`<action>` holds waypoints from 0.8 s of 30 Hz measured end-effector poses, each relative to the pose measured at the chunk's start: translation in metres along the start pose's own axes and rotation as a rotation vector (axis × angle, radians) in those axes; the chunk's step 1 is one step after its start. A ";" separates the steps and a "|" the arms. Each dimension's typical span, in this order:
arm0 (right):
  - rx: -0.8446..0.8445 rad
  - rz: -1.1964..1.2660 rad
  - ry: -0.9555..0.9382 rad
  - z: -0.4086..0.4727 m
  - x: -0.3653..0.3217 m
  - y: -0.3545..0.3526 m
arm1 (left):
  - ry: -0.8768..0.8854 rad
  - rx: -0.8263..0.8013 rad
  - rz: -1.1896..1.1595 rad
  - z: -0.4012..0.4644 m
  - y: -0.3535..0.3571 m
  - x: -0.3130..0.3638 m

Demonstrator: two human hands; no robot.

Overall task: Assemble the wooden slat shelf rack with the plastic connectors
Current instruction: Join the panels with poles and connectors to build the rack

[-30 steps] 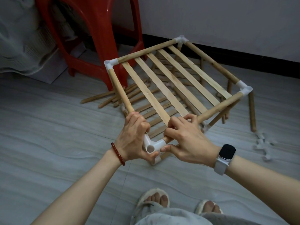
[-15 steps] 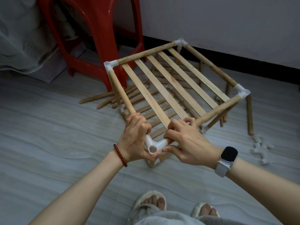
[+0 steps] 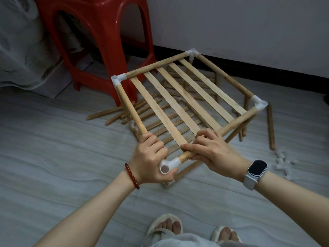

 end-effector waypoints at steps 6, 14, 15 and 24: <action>0.044 0.098 0.020 0.002 -0.003 0.010 | -0.071 0.137 -0.050 -0.001 0.007 -0.003; -0.034 0.097 0.009 -0.004 0.012 0.007 | -0.118 0.103 0.028 0.005 0.018 0.010; -0.045 0.079 0.013 -0.005 0.015 0.002 | -0.135 0.071 0.043 0.009 0.021 0.014; -0.132 -0.121 0.417 -0.055 0.062 -0.047 | -0.102 -0.407 -0.250 0.043 0.044 0.082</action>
Point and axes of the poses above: each hand's wrist, its own z-axis towards the middle knuckle, its own y-axis out of the palm, x = y × z, the point moved 4 cm from there along z, towards the middle knuckle, and after that the axes turned 7 degrees about x, right-handed, at the moved point
